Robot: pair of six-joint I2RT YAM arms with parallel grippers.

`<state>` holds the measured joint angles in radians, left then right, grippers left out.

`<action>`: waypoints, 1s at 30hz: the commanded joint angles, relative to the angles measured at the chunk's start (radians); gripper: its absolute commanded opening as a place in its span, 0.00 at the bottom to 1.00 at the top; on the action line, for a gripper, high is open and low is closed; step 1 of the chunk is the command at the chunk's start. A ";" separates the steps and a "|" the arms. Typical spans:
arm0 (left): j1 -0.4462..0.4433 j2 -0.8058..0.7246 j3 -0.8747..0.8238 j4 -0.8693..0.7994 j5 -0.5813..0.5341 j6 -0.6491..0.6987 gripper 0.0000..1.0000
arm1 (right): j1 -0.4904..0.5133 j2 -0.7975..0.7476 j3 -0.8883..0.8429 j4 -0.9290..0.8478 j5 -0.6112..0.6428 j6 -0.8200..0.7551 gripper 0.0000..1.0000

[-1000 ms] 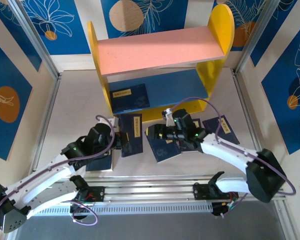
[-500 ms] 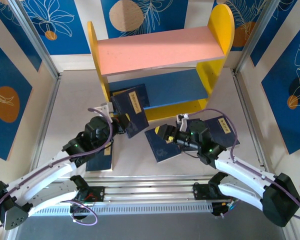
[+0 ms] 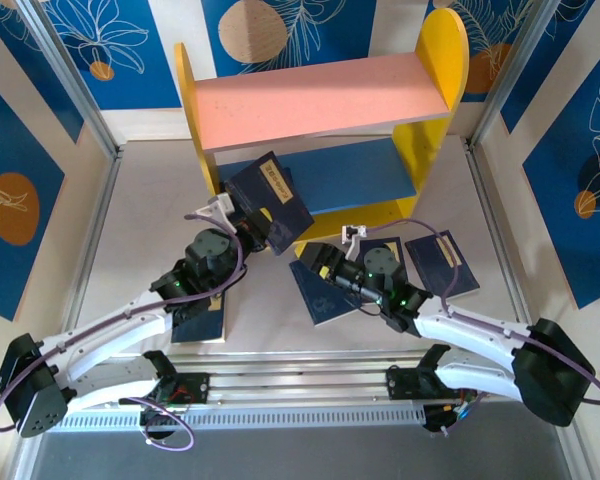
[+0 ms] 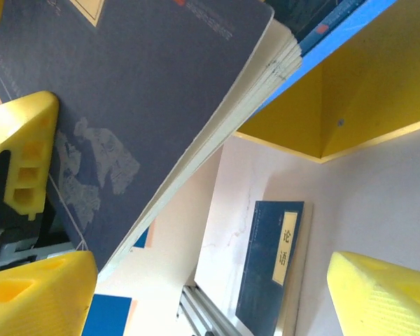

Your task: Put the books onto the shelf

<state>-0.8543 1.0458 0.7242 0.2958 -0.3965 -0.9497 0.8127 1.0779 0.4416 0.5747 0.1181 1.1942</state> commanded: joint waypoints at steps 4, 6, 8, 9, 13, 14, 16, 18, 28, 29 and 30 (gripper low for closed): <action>-0.028 0.025 -0.009 0.159 -0.042 -0.024 0.00 | 0.007 0.059 0.064 0.128 0.057 0.039 0.86; -0.033 0.028 -0.013 0.170 -0.047 -0.028 0.00 | 0.008 0.076 0.079 0.139 0.058 0.042 0.86; -0.037 0.031 -0.018 0.184 -0.049 -0.032 0.00 | 0.008 0.090 0.091 0.149 0.059 0.044 0.85; -0.040 0.032 -0.020 0.193 -0.049 -0.033 0.00 | 0.008 0.094 0.097 0.150 0.061 0.049 0.85; -0.053 0.040 -0.029 0.222 -0.061 -0.036 0.00 | 0.007 0.118 0.112 0.170 0.069 0.064 0.81; -0.057 0.042 -0.032 0.232 -0.064 -0.038 0.00 | 0.005 0.123 0.114 0.176 0.069 0.068 0.80; -0.060 0.046 -0.036 0.248 -0.066 -0.038 0.00 | 0.005 0.130 0.121 0.178 0.068 0.073 0.77; -0.064 0.048 -0.042 0.263 -0.067 -0.040 0.00 | 0.005 0.135 0.122 0.184 0.069 0.080 0.75; -0.072 0.046 -0.060 0.291 -0.090 -0.044 0.00 | -0.003 0.131 0.112 0.197 0.087 0.088 0.53; -0.072 0.046 -0.061 0.292 -0.090 -0.046 0.00 | -0.004 0.131 0.112 0.197 0.086 0.088 0.50; -0.074 0.047 -0.061 0.291 -0.090 -0.047 0.00 | -0.005 0.131 0.113 0.198 0.085 0.087 0.44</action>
<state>-0.9150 1.0973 0.6678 0.5098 -0.4644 -0.9787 0.8112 1.2137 0.5312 0.7467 0.1669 1.2846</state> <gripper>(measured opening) 0.110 0.453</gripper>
